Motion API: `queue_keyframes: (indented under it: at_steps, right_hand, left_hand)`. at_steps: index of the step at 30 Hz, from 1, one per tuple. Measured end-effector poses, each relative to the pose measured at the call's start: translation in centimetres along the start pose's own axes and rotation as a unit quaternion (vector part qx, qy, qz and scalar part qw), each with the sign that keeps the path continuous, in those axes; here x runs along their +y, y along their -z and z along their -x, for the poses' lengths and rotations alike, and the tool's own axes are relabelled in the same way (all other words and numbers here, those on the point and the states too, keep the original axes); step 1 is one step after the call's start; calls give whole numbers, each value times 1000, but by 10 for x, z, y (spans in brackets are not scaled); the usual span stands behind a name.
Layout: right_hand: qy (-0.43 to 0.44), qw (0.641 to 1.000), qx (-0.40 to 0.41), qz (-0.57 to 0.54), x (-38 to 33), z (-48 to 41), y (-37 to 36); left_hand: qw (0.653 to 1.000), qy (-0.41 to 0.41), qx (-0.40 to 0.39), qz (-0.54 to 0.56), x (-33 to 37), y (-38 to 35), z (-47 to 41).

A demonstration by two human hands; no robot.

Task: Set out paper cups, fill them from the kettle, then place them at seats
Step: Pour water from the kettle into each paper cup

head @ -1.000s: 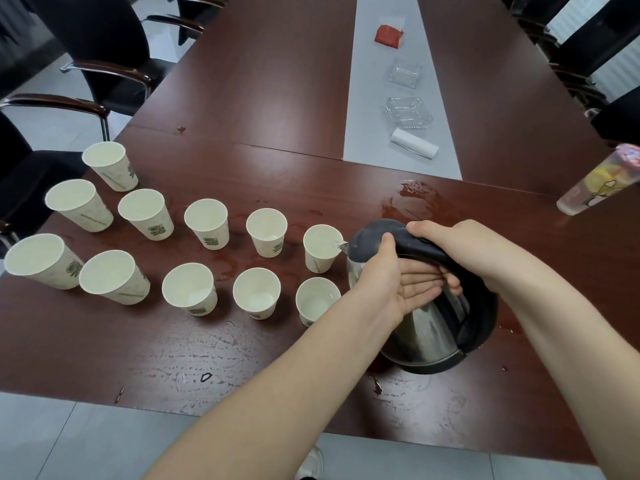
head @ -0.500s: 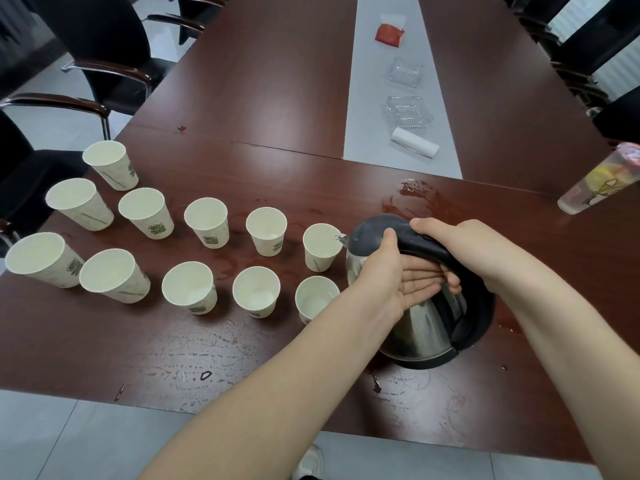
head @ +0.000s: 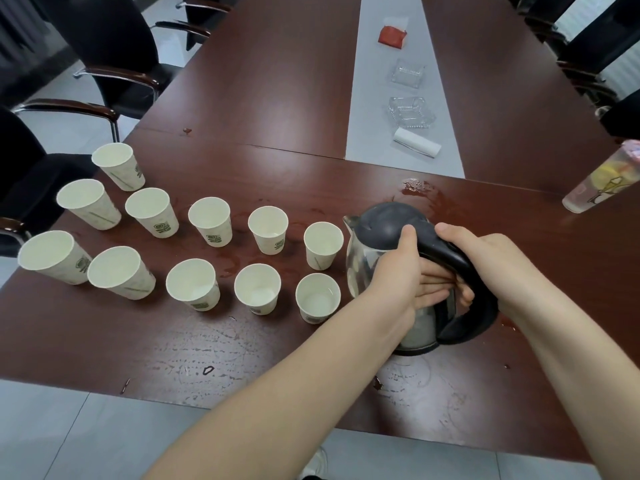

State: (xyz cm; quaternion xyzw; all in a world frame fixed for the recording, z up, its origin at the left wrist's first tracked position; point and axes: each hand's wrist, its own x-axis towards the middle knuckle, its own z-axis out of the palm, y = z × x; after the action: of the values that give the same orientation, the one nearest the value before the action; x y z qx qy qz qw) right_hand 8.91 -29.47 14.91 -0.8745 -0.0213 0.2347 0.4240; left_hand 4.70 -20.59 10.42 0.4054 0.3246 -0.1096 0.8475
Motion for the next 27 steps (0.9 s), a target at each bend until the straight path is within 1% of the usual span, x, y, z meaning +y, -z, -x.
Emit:
queue_keyframes:
  at_steps: [8,15,21,27]
  right_hand:
    - [23,1000,17,-5,5,32,12]
    - [11,999,41,-12,3,73,5]
    - [-10,997,72,-28,-6,109,-25]
    - [-46,990,116,-67,-13,142,-76]
  left_hand:
    - [999,-28,-31,-24,-8,-9,32]
    - [996,-7,-75,-45,-16,3,64]
    - [991,11,-109,-78,-13,35,94]
    - [977,63,-147,-140,-5,84,116]
